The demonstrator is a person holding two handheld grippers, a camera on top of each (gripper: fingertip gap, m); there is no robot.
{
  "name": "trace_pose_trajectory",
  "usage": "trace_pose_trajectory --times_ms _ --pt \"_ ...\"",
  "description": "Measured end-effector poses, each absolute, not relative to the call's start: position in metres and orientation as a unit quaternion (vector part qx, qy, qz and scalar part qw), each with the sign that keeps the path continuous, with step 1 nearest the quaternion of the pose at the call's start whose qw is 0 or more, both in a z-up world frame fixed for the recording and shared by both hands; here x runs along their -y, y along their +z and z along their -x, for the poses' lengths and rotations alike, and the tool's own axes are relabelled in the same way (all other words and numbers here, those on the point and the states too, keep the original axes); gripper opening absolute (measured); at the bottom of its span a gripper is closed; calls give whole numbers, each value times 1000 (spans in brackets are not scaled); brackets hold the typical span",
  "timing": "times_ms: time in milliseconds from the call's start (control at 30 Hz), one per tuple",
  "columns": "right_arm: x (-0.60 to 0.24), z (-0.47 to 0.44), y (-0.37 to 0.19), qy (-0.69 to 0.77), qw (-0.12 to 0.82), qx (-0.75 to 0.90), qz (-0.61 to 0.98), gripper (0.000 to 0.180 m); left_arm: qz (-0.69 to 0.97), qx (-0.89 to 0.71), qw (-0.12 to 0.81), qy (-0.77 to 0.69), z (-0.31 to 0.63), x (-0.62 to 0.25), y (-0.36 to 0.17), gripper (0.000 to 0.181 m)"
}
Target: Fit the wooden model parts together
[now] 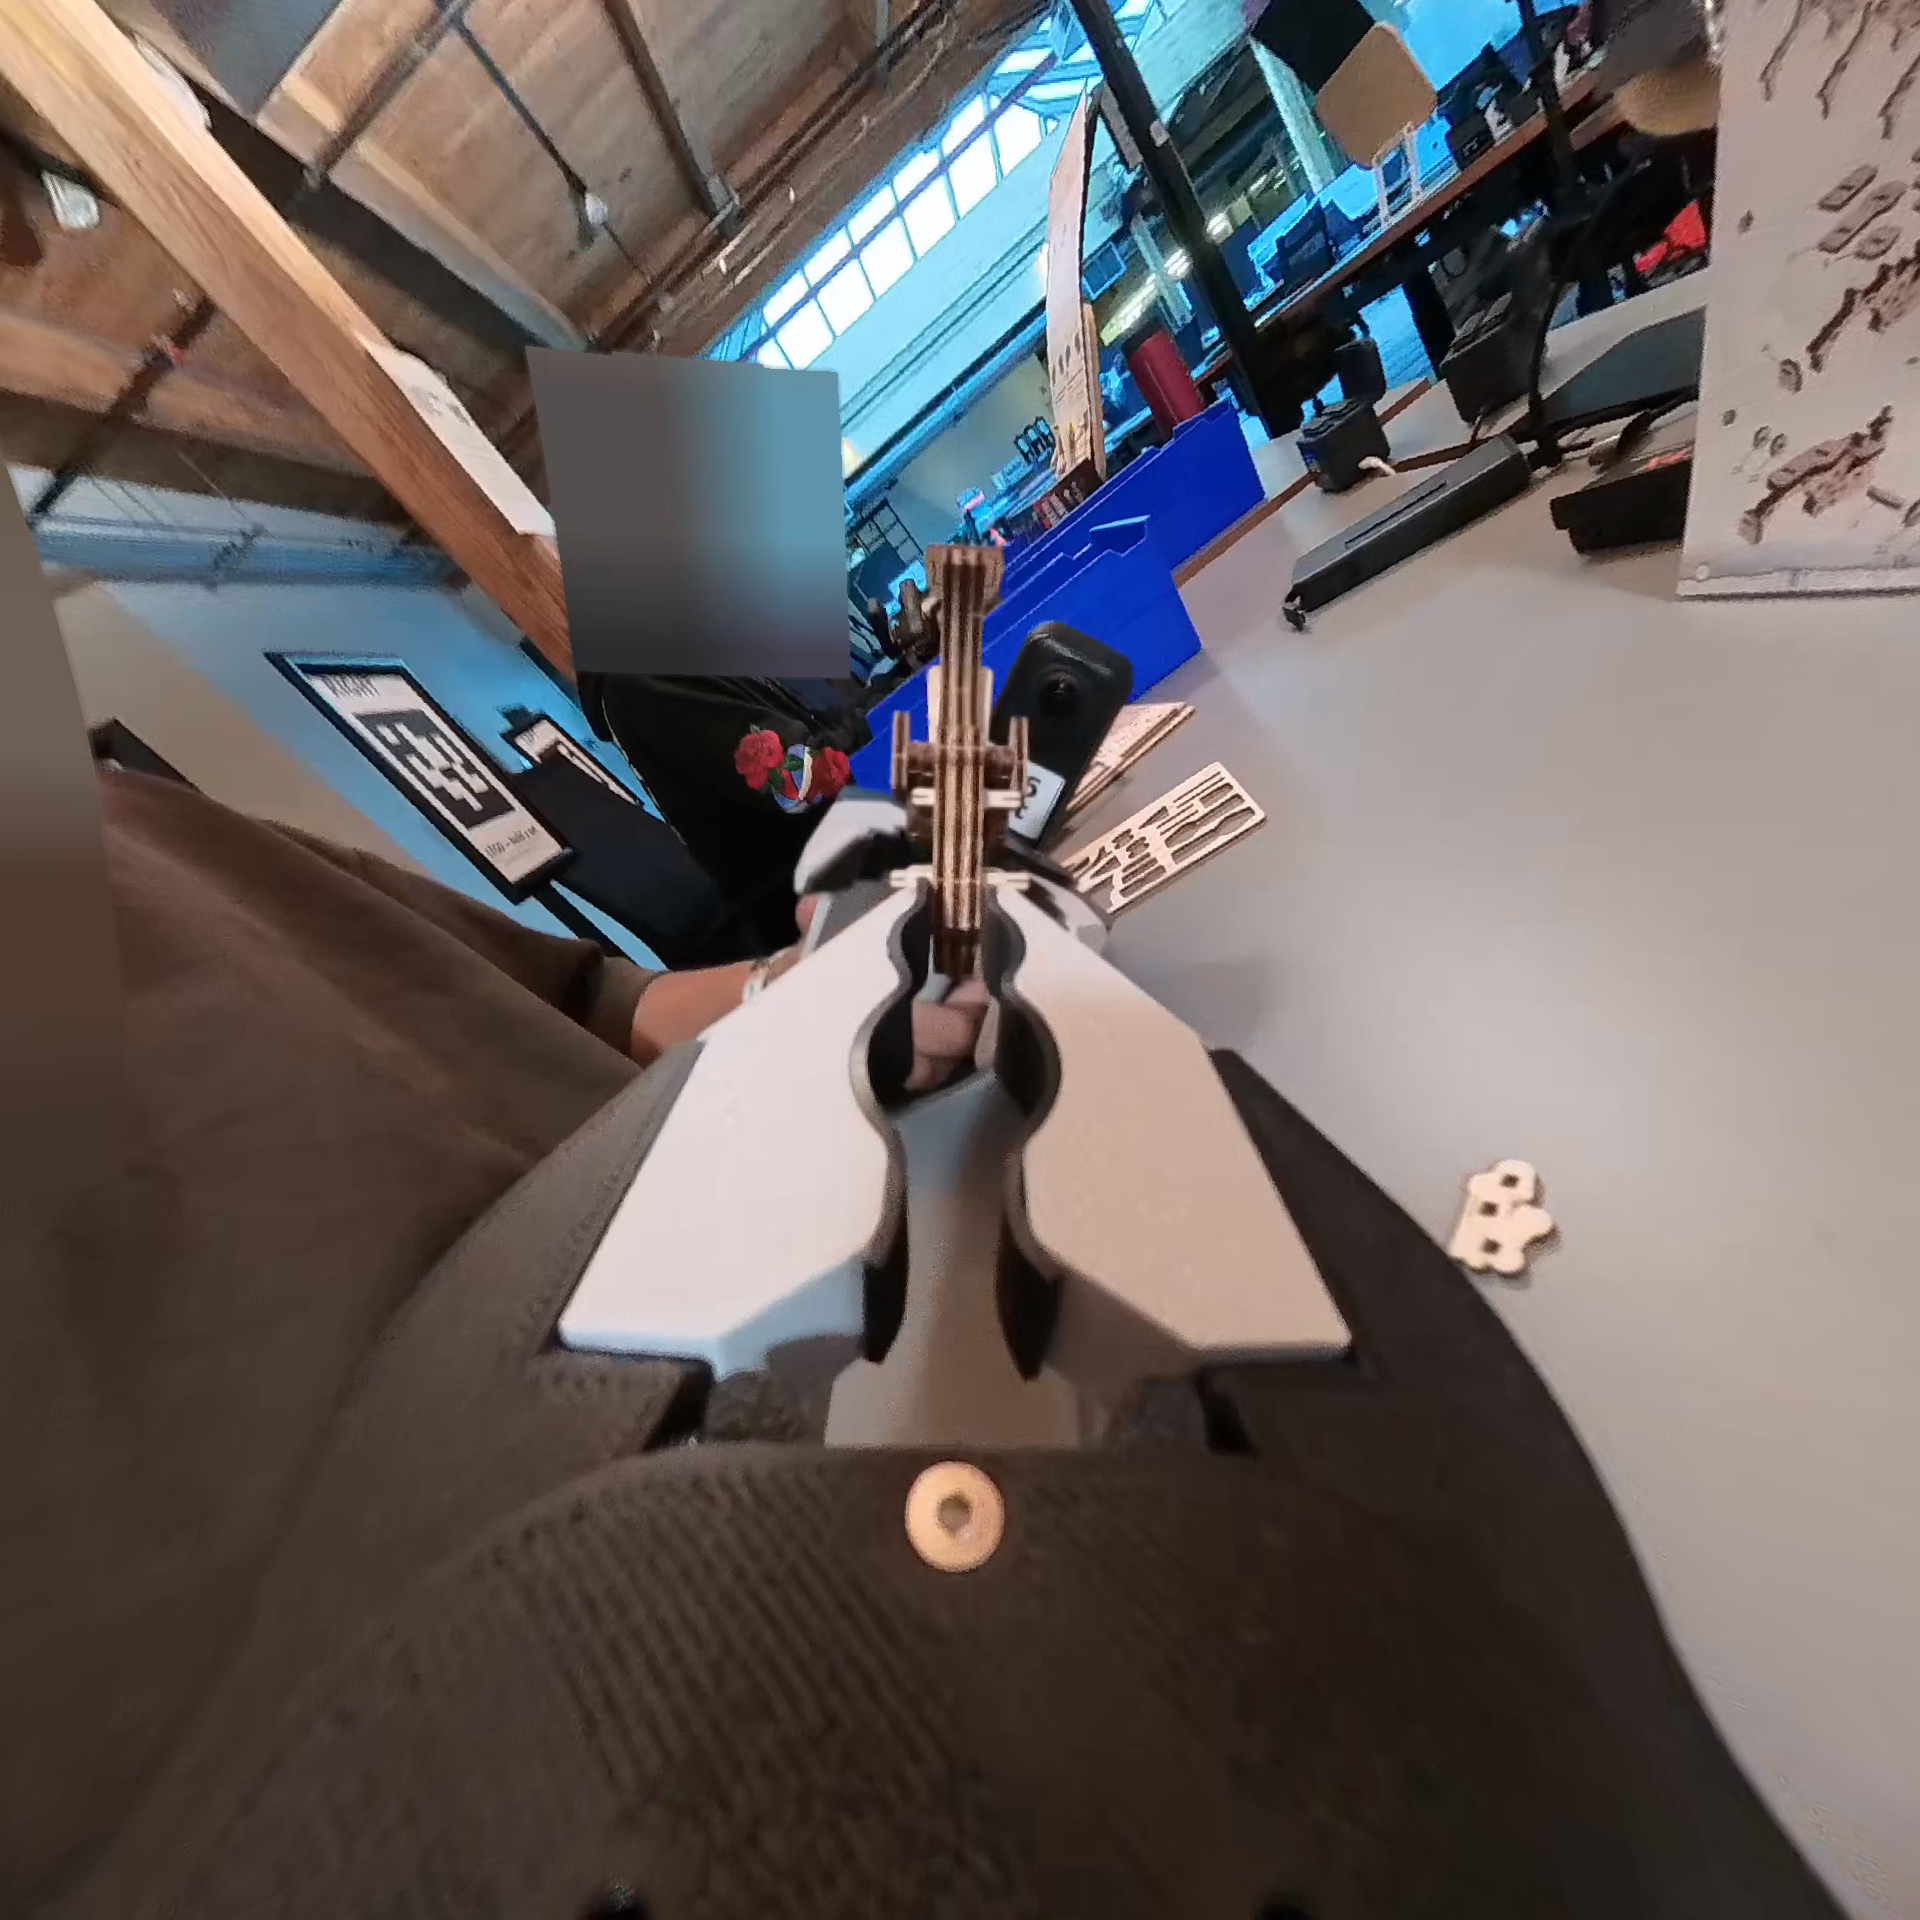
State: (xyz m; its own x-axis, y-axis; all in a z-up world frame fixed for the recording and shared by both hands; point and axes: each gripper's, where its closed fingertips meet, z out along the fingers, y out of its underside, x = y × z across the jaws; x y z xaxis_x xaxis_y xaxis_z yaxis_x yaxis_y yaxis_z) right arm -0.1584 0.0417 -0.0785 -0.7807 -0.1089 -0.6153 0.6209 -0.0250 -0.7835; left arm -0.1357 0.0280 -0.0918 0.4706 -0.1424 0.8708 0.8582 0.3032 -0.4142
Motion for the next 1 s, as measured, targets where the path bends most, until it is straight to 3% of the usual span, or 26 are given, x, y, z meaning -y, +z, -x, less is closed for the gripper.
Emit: trace_pose_trajectory --times_ms 333,633,1000 --pt "-46 168 -79 -689 303 -612 -242 7 504 380 707 -318 134 -30 -96 58" --pt "-39 159 -99 -651 212 -704 -187 8 486 435 706 -276 154 -4 -106 59" --pt "-45 161 -110 -626 188 -737 -172 8 499 437 692 -286 153 -8 -111 62"
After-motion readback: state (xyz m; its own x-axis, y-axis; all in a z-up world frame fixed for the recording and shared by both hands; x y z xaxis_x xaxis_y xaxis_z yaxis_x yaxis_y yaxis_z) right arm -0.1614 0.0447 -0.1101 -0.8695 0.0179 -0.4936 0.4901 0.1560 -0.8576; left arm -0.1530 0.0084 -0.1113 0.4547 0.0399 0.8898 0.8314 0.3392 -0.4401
